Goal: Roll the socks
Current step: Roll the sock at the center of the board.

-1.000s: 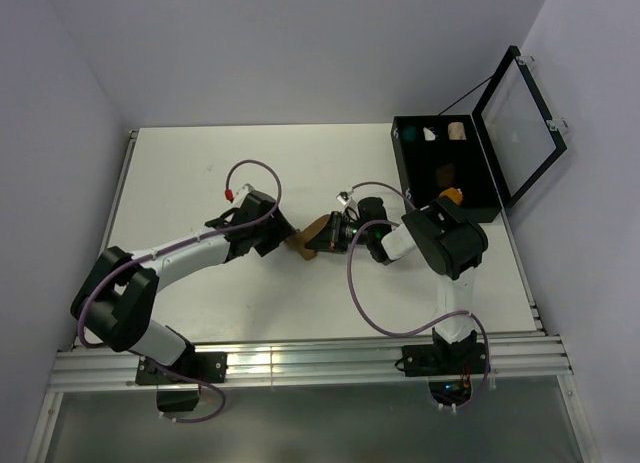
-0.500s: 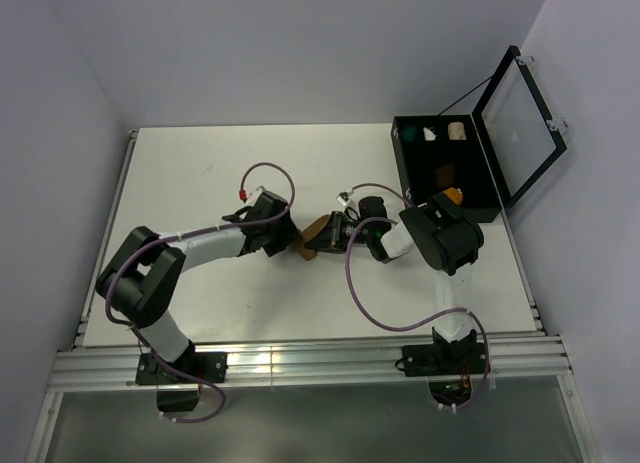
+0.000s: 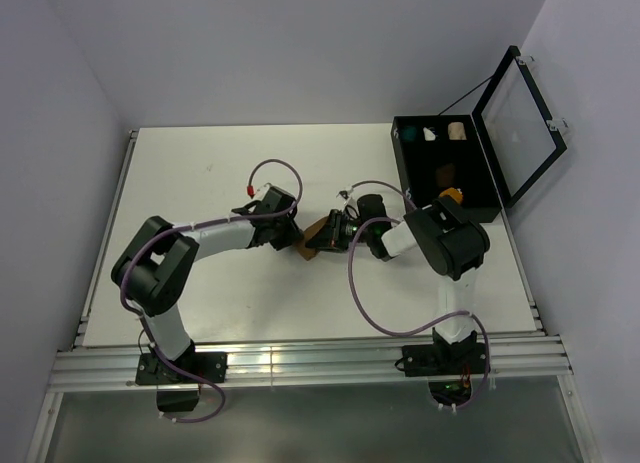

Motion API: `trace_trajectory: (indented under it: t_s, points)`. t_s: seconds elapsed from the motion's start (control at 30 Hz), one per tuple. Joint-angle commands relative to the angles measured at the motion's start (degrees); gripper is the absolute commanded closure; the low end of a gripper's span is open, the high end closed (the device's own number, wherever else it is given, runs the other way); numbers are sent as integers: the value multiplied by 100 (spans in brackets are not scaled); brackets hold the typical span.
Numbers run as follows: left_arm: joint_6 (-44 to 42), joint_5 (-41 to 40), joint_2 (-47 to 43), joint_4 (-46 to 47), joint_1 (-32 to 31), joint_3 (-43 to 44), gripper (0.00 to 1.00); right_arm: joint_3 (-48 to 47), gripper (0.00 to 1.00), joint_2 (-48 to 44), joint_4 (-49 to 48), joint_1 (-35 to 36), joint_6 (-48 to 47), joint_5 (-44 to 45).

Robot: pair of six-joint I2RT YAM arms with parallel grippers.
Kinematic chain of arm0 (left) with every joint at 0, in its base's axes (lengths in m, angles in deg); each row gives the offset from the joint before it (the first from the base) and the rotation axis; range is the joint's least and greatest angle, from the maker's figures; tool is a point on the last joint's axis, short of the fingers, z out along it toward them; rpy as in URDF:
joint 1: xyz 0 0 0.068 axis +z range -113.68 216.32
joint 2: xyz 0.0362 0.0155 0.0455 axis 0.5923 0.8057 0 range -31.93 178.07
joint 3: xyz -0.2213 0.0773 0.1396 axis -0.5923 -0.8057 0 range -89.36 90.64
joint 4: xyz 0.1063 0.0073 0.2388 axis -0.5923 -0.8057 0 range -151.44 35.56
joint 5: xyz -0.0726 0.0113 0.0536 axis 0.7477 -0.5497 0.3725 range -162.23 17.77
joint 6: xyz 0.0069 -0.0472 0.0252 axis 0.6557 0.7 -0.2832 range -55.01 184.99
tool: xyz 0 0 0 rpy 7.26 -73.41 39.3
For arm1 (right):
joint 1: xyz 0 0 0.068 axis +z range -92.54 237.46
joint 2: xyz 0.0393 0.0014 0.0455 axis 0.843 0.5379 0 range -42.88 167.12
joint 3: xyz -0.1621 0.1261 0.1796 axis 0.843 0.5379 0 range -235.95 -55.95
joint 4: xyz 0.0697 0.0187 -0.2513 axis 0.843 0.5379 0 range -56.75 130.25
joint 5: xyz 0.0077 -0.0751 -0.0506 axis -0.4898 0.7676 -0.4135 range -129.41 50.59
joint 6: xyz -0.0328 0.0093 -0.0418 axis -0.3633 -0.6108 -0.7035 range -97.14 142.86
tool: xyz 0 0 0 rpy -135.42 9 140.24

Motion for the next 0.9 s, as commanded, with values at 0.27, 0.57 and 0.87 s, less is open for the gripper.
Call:
trace_trajectory:
  t_s: [0.27,0.57,0.87]
  points:
    - [-326,21,198,-731,-32,-2,64,237,54,-2117,2845,1157,-2158,3794]
    - [-335,118,154,-723,-32,51,64,-35,50,-2586,3082,2434,-3108,6091]
    - [-352,171,154,-723,-32,69,64,-615,50,-1847,3144,2943,-3600,6671]
